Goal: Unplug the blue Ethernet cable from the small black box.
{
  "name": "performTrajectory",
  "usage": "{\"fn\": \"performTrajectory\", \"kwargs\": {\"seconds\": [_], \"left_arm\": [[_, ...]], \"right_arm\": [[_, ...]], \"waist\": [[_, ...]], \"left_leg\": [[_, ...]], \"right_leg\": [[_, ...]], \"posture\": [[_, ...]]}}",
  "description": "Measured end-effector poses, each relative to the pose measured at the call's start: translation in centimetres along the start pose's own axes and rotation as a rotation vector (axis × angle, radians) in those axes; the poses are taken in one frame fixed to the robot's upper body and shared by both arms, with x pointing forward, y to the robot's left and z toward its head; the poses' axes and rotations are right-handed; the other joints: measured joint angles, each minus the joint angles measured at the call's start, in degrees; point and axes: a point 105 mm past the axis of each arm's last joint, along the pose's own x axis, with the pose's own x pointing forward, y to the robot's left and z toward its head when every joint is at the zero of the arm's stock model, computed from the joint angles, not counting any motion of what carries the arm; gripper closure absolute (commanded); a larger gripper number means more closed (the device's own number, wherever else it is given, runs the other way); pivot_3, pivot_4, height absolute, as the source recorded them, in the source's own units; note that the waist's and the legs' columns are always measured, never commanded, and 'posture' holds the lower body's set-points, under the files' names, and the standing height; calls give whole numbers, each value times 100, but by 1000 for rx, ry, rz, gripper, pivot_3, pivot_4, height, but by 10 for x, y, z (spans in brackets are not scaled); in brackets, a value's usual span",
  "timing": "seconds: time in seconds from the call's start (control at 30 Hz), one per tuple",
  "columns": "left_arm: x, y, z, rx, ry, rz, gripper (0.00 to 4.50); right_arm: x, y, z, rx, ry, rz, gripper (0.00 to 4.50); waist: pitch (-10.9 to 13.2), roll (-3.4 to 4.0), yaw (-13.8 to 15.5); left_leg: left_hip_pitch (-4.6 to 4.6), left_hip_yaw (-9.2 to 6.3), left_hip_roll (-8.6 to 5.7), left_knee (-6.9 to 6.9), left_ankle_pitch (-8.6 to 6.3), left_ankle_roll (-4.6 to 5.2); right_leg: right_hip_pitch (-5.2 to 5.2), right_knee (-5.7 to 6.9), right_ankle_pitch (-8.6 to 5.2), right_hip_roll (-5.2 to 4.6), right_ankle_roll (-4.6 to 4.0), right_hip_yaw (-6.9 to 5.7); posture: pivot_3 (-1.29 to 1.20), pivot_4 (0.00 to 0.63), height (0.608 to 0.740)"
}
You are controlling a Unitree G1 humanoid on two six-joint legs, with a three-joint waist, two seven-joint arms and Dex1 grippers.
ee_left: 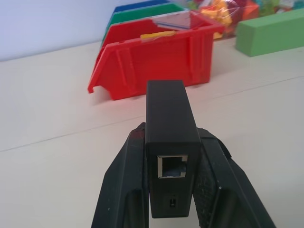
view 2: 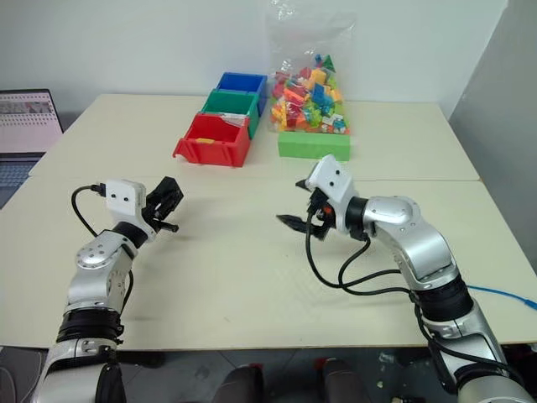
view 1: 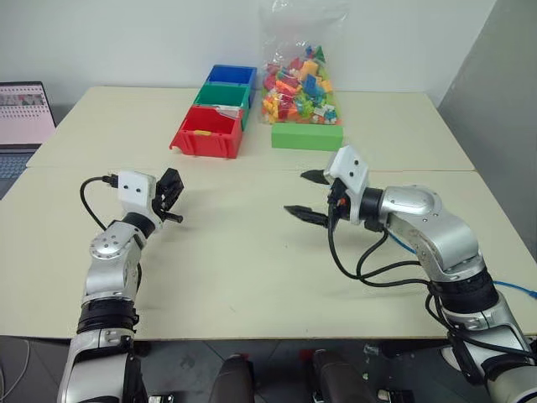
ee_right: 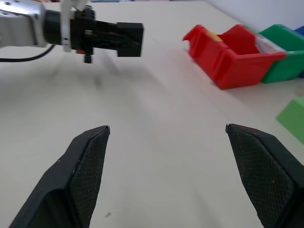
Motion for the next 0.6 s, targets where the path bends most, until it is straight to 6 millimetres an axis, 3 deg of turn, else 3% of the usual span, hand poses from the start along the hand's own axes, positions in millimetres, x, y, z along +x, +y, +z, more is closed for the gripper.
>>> {"fn": "performTrajectory", "kwargs": {"seconds": [0.13,0.2,0.6], "left_arm": [[2,0,-20,-58,37,46,3707],[1,0,-25,-68,48,47,2999],[-5,-5,-33,-121,60,31,601]], "right_arm": [[4,10,3,12,13,38,366],[5,11,3,18,18,40,319],[6,15,4,25,26,43,319]], "waist": [[0,0,15],[0,0,17],[0,0,14]], "left_leg": [[-1,0,0,0,0,0],[-2,-2,0,0,0,0],[-1,-3,0,0,0,-1]], "right_leg": [[0,-1,0,0,0,-4],[0,0,0,0,0,-7],[0,0,0,0,0,-7]], "posture": [[0,150,740],[0,150,740],[0,150,740]]}}
